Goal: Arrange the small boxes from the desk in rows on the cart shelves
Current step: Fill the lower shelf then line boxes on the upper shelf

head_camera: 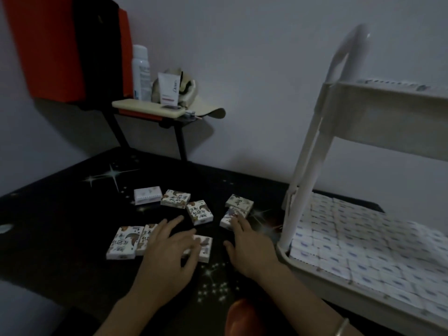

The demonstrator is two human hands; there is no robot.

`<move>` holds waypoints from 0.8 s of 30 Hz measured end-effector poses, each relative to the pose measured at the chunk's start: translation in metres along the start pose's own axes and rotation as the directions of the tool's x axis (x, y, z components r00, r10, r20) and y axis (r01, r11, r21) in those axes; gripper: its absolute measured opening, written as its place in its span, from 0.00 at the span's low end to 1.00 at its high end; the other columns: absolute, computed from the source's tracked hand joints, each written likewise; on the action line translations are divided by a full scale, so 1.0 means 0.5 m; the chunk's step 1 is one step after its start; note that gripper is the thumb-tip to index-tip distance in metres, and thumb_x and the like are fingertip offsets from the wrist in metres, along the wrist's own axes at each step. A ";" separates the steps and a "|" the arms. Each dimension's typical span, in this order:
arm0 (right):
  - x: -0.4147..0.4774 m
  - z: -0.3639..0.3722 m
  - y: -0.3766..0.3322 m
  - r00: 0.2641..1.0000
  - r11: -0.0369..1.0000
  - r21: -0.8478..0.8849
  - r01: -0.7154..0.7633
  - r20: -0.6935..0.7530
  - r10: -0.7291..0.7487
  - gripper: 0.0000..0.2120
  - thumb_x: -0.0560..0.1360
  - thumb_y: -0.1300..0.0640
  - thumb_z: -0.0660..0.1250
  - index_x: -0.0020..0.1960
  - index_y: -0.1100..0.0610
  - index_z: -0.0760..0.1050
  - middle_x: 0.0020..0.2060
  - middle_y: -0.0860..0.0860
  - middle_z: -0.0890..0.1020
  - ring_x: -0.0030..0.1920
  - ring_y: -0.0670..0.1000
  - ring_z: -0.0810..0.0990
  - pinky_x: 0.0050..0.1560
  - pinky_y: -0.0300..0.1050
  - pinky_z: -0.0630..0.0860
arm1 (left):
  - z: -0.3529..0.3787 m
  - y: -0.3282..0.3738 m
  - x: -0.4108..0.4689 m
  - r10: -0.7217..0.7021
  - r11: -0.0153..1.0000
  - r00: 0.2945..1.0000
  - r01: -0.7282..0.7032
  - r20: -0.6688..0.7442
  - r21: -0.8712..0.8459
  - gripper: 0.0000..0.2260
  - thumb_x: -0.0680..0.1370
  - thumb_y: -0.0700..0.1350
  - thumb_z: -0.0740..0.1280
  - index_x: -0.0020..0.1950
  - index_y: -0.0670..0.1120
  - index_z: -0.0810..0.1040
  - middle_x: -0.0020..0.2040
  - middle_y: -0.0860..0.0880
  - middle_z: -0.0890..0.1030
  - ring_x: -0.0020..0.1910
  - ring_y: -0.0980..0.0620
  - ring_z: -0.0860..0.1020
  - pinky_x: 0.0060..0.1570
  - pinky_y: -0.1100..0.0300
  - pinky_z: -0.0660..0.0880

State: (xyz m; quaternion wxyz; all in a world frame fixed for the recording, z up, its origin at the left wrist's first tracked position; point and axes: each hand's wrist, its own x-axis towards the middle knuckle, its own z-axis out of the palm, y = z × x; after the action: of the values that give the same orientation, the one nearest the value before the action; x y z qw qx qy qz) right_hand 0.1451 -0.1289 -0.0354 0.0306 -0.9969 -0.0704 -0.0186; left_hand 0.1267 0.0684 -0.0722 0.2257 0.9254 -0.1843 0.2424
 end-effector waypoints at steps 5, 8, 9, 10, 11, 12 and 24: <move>-0.017 -0.009 0.014 0.955 0.966 0.178 0.186 -0.263 -0.136 0.12 0.81 0.48 0.57 0.52 0.54 0.76 0.49 0.48 0.74 0.43 0.48 0.76 0.43 0.47 0.75 | -0.002 -0.009 -0.003 0.056 0.981 0.998 -0.063 -0.039 -0.184 0.14 0.75 0.58 0.61 0.56 0.58 0.81 0.55 0.65 0.78 0.64 0.62 0.68 0.69 0.46 0.63; -0.023 -0.006 0.017 0.963 0.899 0.400 0.176 -0.261 -0.072 0.06 0.80 0.52 0.62 0.53 0.52 0.76 0.49 0.46 0.74 0.43 0.42 0.75 0.44 0.36 0.74 | -0.001 -0.014 -0.007 0.034 0.999 0.996 -0.034 -0.085 -0.007 0.24 0.74 0.62 0.61 0.64 0.50 0.78 0.64 0.55 0.76 0.72 0.51 0.64 0.74 0.42 0.52; -0.024 -0.004 0.016 0.972 0.877 0.461 0.135 -0.234 -0.026 0.08 0.80 0.53 0.62 0.58 0.51 0.74 0.54 0.47 0.74 0.47 0.42 0.76 0.48 0.36 0.75 | -0.002 -0.012 -0.009 0.023 0.998 0.997 -0.019 -0.076 0.060 0.25 0.74 0.63 0.60 0.63 0.49 0.79 0.66 0.52 0.75 0.74 0.48 0.63 0.74 0.41 0.49; -0.024 -0.001 0.014 0.981 0.874 0.478 0.086 -0.194 0.010 0.14 0.80 0.52 0.62 0.65 0.50 0.71 0.60 0.49 0.72 0.52 0.43 0.76 0.52 0.37 0.75 | -0.002 -0.011 -0.010 0.008 0.995 0.998 -0.002 -0.056 0.104 0.26 0.74 0.65 0.60 0.60 0.49 0.81 0.66 0.50 0.75 0.74 0.45 0.62 0.74 0.39 0.48; -0.024 0.002 0.011 0.990 0.892 0.451 0.035 -0.137 0.030 0.20 0.80 0.50 0.61 0.71 0.51 0.65 0.66 0.50 0.68 0.57 0.47 0.76 0.56 0.40 0.74 | -0.002 -0.009 -0.012 -0.005 0.992 0.999 0.010 -0.043 0.127 0.25 0.73 0.66 0.59 0.56 0.50 0.83 0.66 0.49 0.76 0.74 0.45 0.62 0.74 0.39 0.47; -0.022 0.002 0.007 0.996 0.912 0.411 -0.001 -0.082 0.038 0.25 0.80 0.48 0.60 0.75 0.52 0.59 0.70 0.52 0.63 0.60 0.50 0.75 0.59 0.43 0.73 | -0.001 -0.010 -0.014 -0.013 0.991 0.999 0.018 -0.032 0.133 0.24 0.73 0.66 0.59 0.52 0.51 0.84 0.66 0.49 0.76 0.74 0.45 0.61 0.74 0.38 0.47; -0.023 -0.020 0.012 0.999 0.606 0.794 -0.050 0.042 0.028 0.18 0.71 0.55 0.75 0.55 0.50 0.70 0.50 0.47 0.81 0.46 0.46 0.83 0.49 0.49 0.82 | -0.026 0.007 -0.017 -0.053 0.985 0.990 0.031 -0.129 -0.169 0.24 0.69 0.69 0.64 0.61 0.59 0.76 0.46 0.69 0.72 0.58 0.63 0.68 0.68 0.52 0.57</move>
State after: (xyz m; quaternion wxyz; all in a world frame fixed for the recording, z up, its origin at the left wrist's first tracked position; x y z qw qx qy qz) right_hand 0.1341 -0.1370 -0.0261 0.4691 -0.8813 -0.0500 0.0278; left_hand 0.1133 0.0739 -0.0656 0.3189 0.8889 -0.1689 0.2823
